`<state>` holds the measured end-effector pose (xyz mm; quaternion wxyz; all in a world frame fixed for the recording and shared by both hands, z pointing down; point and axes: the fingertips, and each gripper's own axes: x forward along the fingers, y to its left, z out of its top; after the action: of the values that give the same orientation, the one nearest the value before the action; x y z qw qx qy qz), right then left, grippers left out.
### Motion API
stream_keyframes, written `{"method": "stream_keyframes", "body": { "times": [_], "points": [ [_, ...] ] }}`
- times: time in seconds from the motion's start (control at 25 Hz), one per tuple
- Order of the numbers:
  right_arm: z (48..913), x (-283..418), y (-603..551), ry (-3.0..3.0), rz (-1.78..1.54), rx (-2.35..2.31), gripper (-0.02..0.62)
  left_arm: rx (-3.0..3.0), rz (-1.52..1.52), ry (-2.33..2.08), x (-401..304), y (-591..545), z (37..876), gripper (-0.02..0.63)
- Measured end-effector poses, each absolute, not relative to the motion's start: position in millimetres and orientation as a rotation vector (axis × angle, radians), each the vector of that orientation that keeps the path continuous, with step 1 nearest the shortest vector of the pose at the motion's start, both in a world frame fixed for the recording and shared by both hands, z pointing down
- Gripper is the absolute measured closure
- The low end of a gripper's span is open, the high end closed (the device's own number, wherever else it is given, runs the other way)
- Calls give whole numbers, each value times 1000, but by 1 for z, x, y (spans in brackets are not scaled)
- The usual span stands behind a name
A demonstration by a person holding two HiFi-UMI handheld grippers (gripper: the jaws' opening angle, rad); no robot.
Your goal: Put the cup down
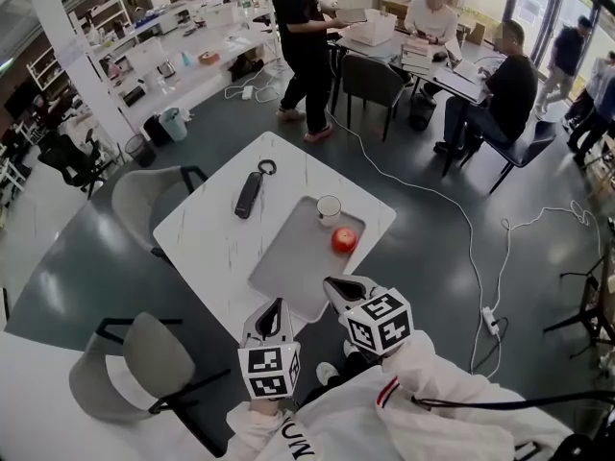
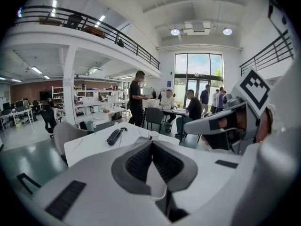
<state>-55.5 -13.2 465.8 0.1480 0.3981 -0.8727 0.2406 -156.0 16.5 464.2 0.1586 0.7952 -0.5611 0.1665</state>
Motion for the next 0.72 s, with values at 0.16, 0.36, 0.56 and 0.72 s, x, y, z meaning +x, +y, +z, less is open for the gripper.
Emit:
{"method": "stream_keyframes", "body": {
  "times": [0.16,0.36,0.56,0.72],
  "points": [
    [457,-49,-6,-2542,691,1149,589,2269,467,-1617,-152,23,458,595],
    [444,-37,-4,-2602,622,1182,591,2254,427,-1660,-148,32,448,595],
    [435,-30,-3,-2642,603,1161,591,2239,401,-1712,-145,35,439,595],
    [434,-28,1,-2665,615,1148,591,2235,412,-1731,-140,37,437,595]
  ]
}}
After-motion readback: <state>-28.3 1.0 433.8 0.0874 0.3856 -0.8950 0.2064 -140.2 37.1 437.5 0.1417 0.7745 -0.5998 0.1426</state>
